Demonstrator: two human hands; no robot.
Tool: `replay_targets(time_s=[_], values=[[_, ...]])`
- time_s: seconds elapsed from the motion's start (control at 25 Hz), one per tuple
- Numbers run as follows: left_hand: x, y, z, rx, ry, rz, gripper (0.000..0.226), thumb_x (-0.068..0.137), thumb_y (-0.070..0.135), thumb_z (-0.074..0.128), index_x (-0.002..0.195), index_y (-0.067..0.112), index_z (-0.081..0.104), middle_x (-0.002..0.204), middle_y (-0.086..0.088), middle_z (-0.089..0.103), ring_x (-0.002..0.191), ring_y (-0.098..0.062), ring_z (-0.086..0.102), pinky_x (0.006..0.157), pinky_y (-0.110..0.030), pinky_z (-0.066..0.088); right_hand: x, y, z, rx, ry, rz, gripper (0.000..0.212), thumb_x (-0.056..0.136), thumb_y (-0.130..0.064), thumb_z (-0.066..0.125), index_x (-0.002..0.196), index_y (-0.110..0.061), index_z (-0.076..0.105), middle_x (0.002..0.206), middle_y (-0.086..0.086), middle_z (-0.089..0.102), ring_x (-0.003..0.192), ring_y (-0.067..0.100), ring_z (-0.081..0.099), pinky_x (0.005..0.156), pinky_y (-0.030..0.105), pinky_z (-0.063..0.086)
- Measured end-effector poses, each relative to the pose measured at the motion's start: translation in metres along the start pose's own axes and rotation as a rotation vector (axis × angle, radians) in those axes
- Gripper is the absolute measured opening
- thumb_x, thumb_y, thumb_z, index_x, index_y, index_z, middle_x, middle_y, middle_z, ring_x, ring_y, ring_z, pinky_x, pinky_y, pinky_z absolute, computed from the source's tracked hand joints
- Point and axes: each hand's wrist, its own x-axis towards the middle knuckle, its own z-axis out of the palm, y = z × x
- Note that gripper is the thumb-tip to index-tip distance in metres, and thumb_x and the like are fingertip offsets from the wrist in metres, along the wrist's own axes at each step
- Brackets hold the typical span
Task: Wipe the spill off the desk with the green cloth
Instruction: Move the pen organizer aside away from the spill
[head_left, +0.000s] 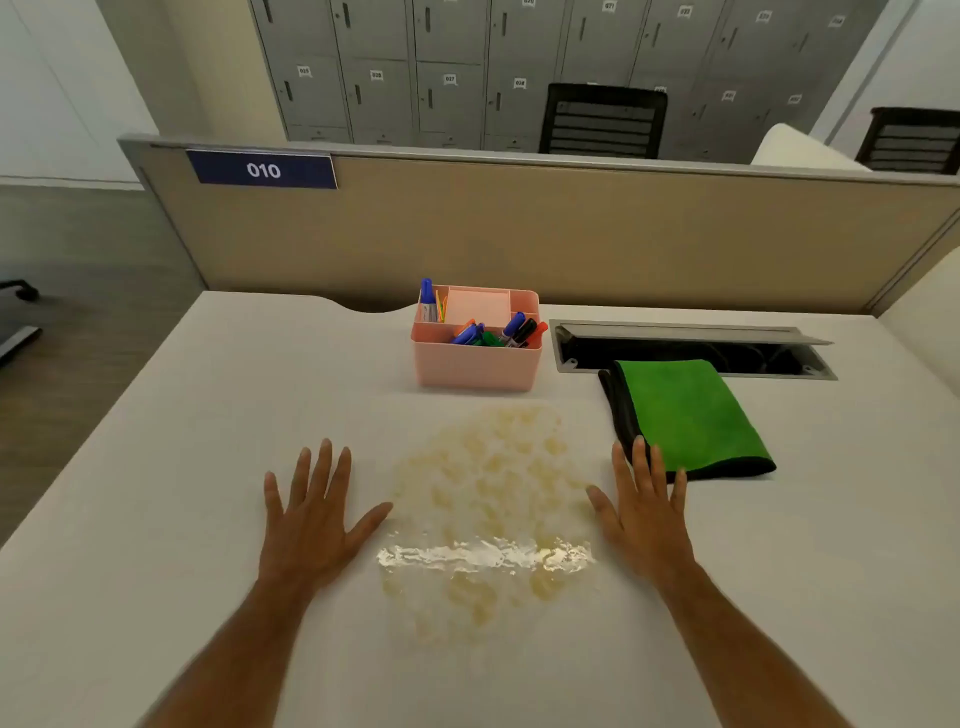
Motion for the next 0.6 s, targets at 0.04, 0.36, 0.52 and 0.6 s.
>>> replay_targets(time_s=[0.04,0.36,0.52,0.6], values=[[0.000,-0.001,0.000,-0.001,-0.004,-0.011,0.096,0.084,0.083,0.013,0.155,0.020,0.024,0.165,-0.005,0.018,0.152,-0.027,0.015,0.117,-0.063,0.012,0.000,0.001,0.001,0.006,-0.005,0.021,0.081,0.094,-0.067,0.005,0.159,-0.019,0.013,0.167,0.012,0.008,0.154,0.027,-0.002,0.121,0.060,0.000],[0.001,-0.009,0.015,-0.076,0.030,-0.011,0.079,0.090,0.069,0.006,0.156,0.028,0.020,0.166,-0.001,0.014,0.153,-0.024,0.011,0.119,-0.058,0.006,0.000,0.006,0.007,-0.013,-0.017,0.044,0.072,0.096,-0.056,0.006,0.159,-0.021,0.012,0.167,0.011,0.004,0.154,0.026,-0.004,0.122,0.057,0.000],[0.003,-0.011,0.016,-0.107,0.015,-0.025,0.074,0.092,0.063,0.007,0.156,0.028,0.020,0.166,-0.001,0.015,0.153,-0.024,0.011,0.120,-0.058,0.006,-0.001,0.005,0.006,-0.010,-0.039,0.048,0.073,0.094,-0.055,0.004,0.158,-0.021,0.011,0.167,0.012,0.000,0.154,0.026,-0.007,0.122,0.056,-0.002],[0.003,-0.011,0.015,-0.107,0.010,-0.021,0.073,0.092,0.060,0.006,0.156,0.028,0.018,0.166,0.000,0.014,0.153,-0.023,0.009,0.120,-0.058,0.004,-0.001,0.004,0.004,-0.011,-0.046,0.048,0.074,0.093,-0.054,0.004,0.158,-0.020,0.012,0.167,0.011,-0.001,0.154,0.026,-0.008,0.122,0.056,-0.003]])
